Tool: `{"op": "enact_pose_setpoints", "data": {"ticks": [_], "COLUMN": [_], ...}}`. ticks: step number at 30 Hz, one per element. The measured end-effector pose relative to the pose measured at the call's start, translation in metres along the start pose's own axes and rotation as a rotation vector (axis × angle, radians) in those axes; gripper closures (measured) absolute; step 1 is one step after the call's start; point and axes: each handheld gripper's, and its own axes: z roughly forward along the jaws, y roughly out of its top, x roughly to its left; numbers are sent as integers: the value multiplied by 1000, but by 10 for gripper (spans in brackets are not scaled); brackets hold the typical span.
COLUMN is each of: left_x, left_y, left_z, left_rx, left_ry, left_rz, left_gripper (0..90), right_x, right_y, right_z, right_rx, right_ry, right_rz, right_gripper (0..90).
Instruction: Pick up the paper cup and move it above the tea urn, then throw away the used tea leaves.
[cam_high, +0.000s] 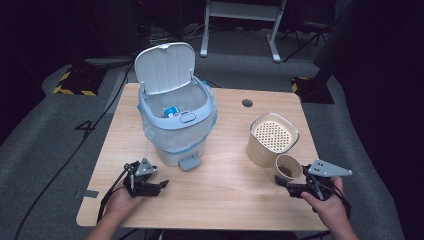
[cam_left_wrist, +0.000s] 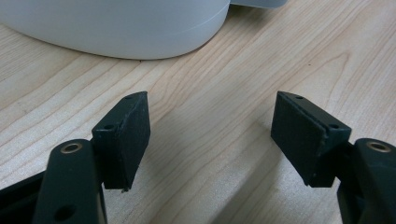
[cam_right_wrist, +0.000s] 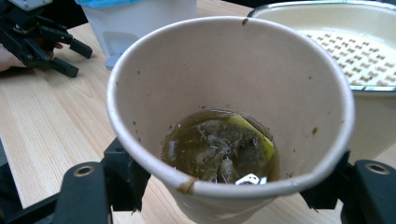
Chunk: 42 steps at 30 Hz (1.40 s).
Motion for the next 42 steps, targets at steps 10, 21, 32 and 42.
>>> {"op": "enact_pose_setpoints", "data": {"ticks": [10, 21, 32, 42], "left_x": [0, 0, 0, 0], "left_y": [0, 0, 0, 0], "left_z": [0, 1, 0, 0], "left_rx": [-1, 0, -1, -2], "left_ry": [7, 5, 8, 6], "left_rz": [-3, -7, -10, -8], "left_gripper": [281, 281, 281, 282], "right_x": [-2, -14, -39, -72], "right_y": [23, 49, 79, 101], "right_z": [-6, -9, -8, -2], "right_rx": [-7, -22, -41, -37], "right_ry": [-5, -10, -52, -80], "right_rz": [-17, -13, -32, -60], "right_gripper": [308, 310, 314, 316]}}
